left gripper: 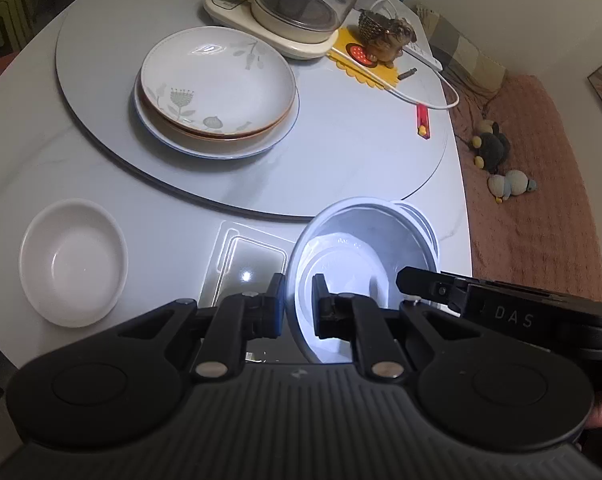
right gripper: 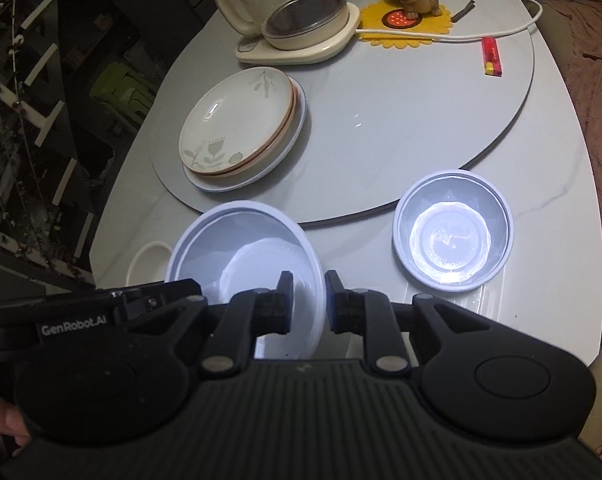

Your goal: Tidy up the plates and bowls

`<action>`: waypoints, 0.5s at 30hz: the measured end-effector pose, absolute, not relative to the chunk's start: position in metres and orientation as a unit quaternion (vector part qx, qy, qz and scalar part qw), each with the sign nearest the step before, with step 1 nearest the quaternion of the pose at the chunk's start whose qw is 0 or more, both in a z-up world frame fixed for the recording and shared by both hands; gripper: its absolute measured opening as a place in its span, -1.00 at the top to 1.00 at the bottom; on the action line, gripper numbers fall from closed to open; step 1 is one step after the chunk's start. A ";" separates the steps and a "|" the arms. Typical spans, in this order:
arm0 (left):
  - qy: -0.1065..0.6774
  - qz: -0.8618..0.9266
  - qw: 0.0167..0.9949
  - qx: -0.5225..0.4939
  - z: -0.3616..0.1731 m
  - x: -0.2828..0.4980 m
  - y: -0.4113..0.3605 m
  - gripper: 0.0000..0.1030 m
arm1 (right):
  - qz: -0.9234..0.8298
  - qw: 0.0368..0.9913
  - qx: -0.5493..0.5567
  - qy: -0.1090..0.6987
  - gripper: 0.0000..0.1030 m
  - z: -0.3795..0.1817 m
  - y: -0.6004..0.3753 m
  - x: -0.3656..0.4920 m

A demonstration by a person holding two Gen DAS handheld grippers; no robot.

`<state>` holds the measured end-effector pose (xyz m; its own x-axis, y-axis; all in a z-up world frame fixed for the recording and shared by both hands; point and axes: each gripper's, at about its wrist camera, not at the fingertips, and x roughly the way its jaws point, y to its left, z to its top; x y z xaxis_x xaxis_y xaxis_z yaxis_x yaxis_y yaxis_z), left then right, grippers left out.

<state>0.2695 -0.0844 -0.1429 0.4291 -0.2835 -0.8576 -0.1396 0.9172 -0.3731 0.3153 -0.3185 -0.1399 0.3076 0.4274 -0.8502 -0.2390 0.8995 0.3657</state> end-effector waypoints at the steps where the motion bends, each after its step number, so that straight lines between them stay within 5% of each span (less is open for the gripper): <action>1: 0.532 -0.039 0.821 -0.205 -0.141 0.268 -0.081 0.73 | 0.213 0.802 0.087 0.552 0.60 -0.139 -0.317 0.317; 15: 0.515 -0.042 0.824 -0.233 -0.129 0.269 -0.013 0.73 | 0.222 0.805 0.077 0.546 0.60 -0.124 -0.263 0.318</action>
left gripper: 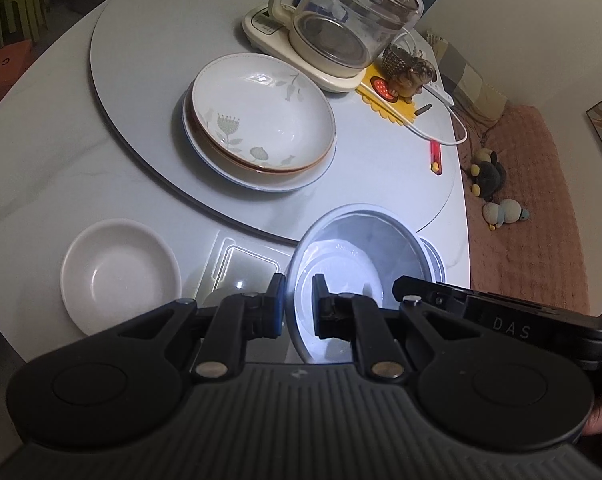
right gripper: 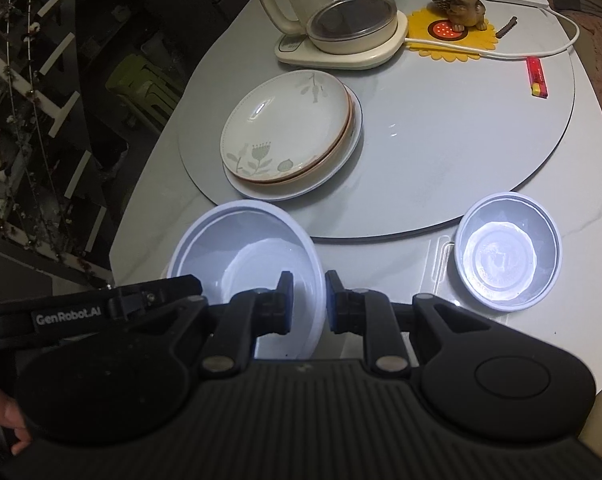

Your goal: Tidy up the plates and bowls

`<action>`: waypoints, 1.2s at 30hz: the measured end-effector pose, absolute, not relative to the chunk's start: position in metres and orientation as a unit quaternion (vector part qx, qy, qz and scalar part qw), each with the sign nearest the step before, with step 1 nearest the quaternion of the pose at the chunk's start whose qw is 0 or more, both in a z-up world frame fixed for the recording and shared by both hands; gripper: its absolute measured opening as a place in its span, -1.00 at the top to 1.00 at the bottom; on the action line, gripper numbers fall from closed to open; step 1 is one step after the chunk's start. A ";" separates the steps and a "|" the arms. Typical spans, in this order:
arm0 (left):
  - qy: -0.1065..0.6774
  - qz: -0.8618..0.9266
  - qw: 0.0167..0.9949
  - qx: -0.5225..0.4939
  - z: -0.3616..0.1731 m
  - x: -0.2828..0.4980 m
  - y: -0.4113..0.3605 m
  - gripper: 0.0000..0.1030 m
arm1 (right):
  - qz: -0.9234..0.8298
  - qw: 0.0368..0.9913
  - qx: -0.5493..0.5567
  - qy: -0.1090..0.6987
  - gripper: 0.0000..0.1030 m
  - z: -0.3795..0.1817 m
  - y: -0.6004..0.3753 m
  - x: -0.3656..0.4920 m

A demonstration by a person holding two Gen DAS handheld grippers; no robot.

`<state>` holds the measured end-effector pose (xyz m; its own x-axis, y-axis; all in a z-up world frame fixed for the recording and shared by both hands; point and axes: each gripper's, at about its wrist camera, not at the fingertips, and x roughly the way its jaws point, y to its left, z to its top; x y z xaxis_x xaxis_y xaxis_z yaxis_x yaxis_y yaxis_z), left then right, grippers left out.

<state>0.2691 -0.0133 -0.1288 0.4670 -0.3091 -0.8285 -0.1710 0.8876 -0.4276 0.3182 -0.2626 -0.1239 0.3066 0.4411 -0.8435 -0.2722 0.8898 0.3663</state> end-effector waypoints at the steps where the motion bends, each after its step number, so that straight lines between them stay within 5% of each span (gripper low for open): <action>1: 0.512 -0.043 0.825 -0.234 -0.128 0.271 -0.006 0.73 | 0.221 0.806 0.076 0.544 0.60 -0.122 -0.257 0.318; 18: 0.498 -0.013 0.831 -0.246 -0.129 0.274 0.101 0.73 | 0.232 0.804 0.055 0.544 0.60 -0.120 -0.148 0.329; 36: 0.560 0.004 0.781 -0.275 -0.199 0.265 0.145 0.72 | 0.219 0.770 0.032 0.598 0.60 -0.175 -0.098 0.328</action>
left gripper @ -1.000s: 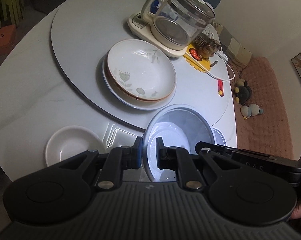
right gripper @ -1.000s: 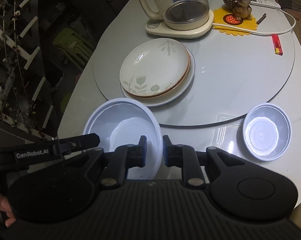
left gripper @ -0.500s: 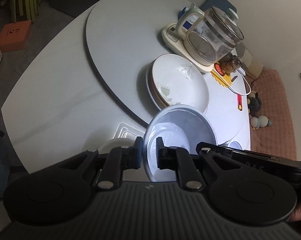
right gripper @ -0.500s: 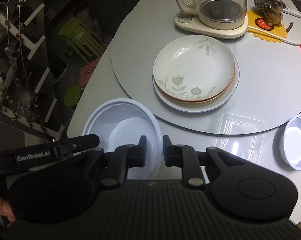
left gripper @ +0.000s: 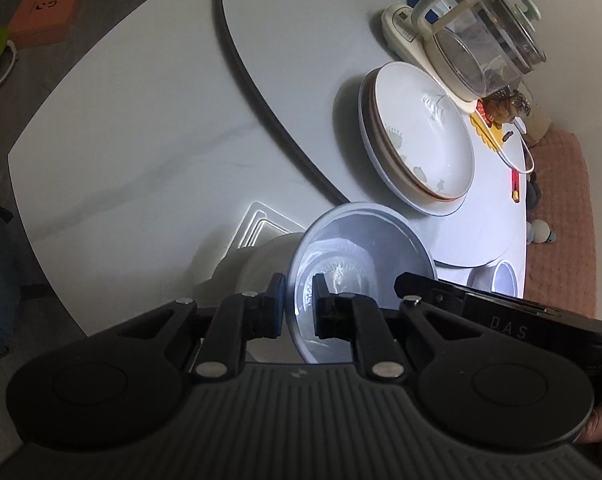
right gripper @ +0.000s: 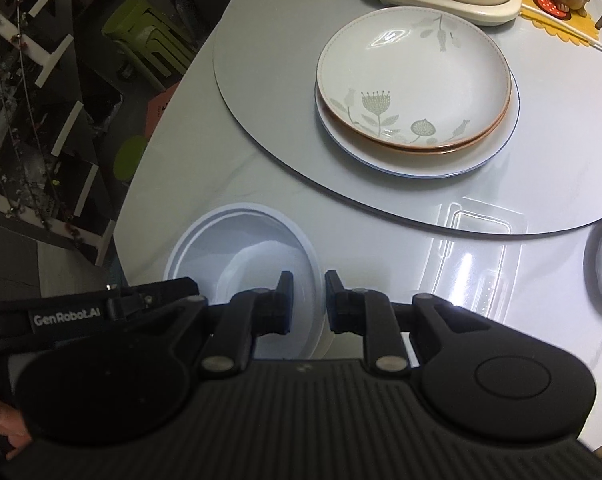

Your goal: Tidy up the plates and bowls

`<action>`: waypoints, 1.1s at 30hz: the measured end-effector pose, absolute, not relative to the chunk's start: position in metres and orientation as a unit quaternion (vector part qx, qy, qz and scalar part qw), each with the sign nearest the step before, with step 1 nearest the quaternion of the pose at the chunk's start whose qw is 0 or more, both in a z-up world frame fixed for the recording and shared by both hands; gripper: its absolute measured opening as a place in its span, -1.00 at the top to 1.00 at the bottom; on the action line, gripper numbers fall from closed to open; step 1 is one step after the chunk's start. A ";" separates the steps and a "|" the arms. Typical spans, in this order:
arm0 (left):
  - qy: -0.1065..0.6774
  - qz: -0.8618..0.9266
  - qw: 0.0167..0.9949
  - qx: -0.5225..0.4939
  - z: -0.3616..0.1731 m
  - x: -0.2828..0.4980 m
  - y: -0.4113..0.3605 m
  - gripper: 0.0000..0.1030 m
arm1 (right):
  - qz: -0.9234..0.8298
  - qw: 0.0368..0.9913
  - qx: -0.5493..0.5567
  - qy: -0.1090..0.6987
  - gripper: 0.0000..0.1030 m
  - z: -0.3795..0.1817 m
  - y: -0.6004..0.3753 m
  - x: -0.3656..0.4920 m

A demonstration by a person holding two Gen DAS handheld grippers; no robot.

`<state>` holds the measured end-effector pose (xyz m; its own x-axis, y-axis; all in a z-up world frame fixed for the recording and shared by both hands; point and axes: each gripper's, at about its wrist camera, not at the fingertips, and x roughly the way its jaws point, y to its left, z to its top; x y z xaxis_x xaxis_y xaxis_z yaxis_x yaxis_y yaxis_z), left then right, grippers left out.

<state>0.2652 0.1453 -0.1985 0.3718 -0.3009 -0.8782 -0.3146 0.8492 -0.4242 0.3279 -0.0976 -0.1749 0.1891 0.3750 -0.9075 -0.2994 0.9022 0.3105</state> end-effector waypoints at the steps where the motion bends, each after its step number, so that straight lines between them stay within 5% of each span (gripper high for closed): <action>1: 0.564 0.002 0.783 -0.264 -0.201 0.265 0.144 0.72 | 0.218 0.769 0.032 0.600 0.60 -0.177 -0.097 0.328; 15: 0.592 0.006 0.761 -0.265 -0.232 0.264 0.151 0.61 | 0.208 0.763 0.023 0.611 0.60 -0.201 -0.090 0.319; 33: 0.523 -0.001 0.819 -0.236 -0.140 0.251 0.120 0.45 | 0.213 0.814 0.045 0.539 0.48 -0.128 -0.133 0.305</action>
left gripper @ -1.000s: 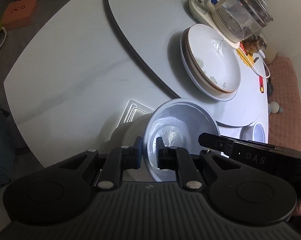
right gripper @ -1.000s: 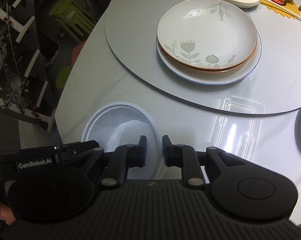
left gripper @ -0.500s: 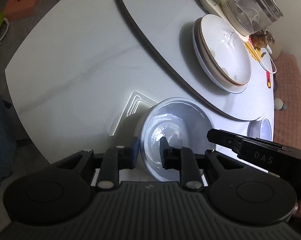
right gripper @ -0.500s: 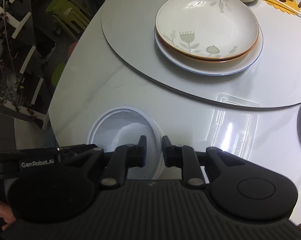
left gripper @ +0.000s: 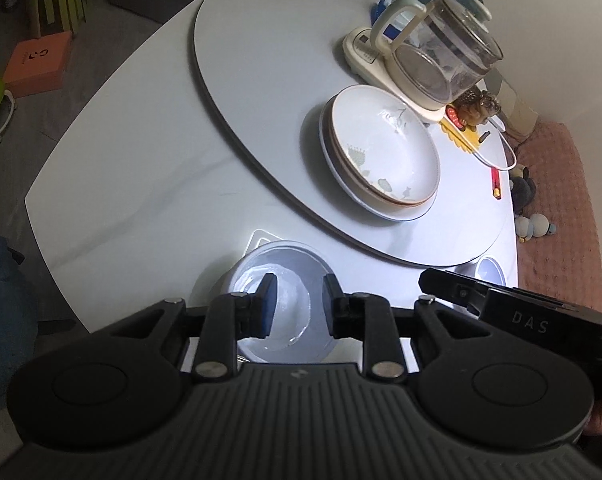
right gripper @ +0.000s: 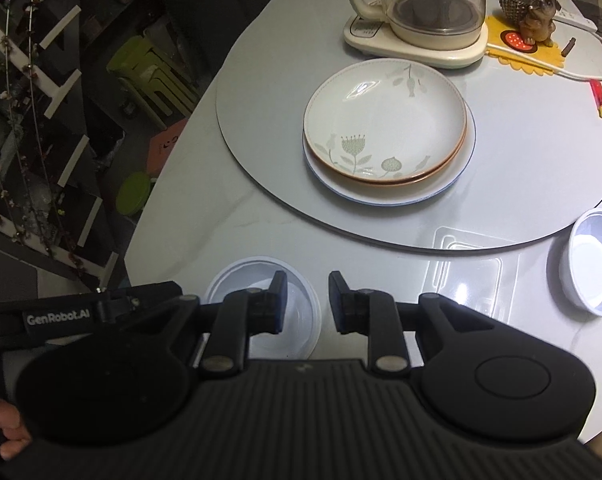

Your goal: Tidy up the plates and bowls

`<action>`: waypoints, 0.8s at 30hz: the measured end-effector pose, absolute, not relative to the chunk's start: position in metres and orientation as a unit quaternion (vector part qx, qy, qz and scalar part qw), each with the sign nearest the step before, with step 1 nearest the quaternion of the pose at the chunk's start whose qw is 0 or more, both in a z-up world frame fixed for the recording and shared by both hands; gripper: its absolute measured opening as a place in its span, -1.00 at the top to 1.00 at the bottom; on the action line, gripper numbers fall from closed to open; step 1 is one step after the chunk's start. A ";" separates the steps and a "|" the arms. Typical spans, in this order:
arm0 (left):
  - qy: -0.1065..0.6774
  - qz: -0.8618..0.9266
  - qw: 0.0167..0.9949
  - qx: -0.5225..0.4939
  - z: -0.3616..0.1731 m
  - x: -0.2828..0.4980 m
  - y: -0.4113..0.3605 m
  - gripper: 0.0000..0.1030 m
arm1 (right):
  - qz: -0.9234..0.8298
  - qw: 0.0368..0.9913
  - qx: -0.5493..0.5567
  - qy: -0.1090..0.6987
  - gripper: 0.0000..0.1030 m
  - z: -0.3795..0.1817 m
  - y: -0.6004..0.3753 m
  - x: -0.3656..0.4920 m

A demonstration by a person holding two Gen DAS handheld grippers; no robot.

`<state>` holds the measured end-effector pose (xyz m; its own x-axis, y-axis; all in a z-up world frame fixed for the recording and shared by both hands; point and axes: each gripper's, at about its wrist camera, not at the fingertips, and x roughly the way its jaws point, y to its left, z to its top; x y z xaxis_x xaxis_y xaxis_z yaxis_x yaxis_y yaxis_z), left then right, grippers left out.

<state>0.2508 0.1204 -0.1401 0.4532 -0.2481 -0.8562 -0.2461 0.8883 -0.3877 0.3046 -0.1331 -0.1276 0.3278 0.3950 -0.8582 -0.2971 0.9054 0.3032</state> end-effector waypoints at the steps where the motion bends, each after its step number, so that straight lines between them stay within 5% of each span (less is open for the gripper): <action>1: 0.518 -0.001 0.823 -0.233 -0.136 0.250 0.116 0.45 | 0.213 0.817 0.044 0.534 0.48 -0.125 -0.135 0.304; 19: 0.475 -0.025 0.856 -0.203 -0.095 0.254 0.058 0.45 | 0.219 0.857 0.044 0.464 0.48 -0.087 -0.185 0.308; 24: 0.472 -0.038 0.860 -0.191 -0.092 0.262 0.038 0.19 | 0.214 0.860 0.050 0.460 0.48 -0.085 -0.203 0.308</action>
<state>0.2619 0.0382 -0.0919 0.5506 -0.2465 -0.7976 -0.1142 0.9242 -0.3645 0.3084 -0.2028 -0.0852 0.4850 0.4148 -0.7699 -0.3221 0.9032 0.2837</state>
